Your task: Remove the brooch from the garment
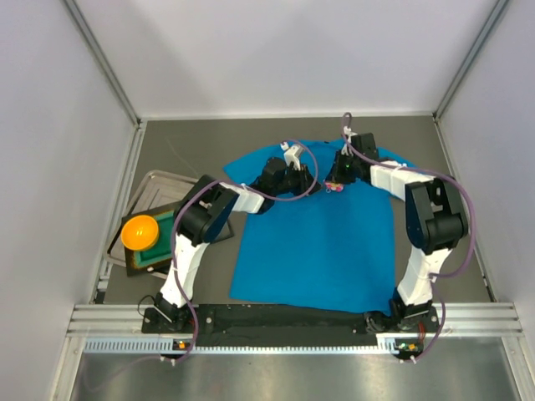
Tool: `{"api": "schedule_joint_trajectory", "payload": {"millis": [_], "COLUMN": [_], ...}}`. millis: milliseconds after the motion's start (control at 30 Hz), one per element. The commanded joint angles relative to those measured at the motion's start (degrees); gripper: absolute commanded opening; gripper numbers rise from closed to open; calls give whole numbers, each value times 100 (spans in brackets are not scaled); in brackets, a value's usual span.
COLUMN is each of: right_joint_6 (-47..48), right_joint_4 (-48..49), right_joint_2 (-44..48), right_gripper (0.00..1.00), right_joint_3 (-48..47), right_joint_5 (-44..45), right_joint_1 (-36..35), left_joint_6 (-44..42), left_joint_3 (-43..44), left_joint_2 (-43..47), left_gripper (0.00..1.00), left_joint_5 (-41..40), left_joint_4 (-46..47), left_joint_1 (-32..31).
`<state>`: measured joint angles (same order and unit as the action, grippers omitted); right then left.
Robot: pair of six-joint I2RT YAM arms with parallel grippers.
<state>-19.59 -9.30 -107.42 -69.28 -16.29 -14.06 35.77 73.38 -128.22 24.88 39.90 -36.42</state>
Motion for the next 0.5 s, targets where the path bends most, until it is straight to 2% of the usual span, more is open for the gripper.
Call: {"api": "schedule_joint_trajectory", "payload": {"millis": [0, 467], "right_joint_6": [-378, -686], "right_joint_4": [517, 886], "right_joint_2": [71, -139], "right_gripper": [0, 0], "right_joint_3": [89, 108], "right_joint_5": [-181, -831], "right_joint_1": [228, 545], "left_joint_6": [-97, -35], "left_joint_3": [62, 132], "left_joint_2": [114, 17], "left_gripper": [25, 25], "left_joint_5": [-19, -10], "left_joint_4": [97, 62], "left_joint_1": [21, 21]}}
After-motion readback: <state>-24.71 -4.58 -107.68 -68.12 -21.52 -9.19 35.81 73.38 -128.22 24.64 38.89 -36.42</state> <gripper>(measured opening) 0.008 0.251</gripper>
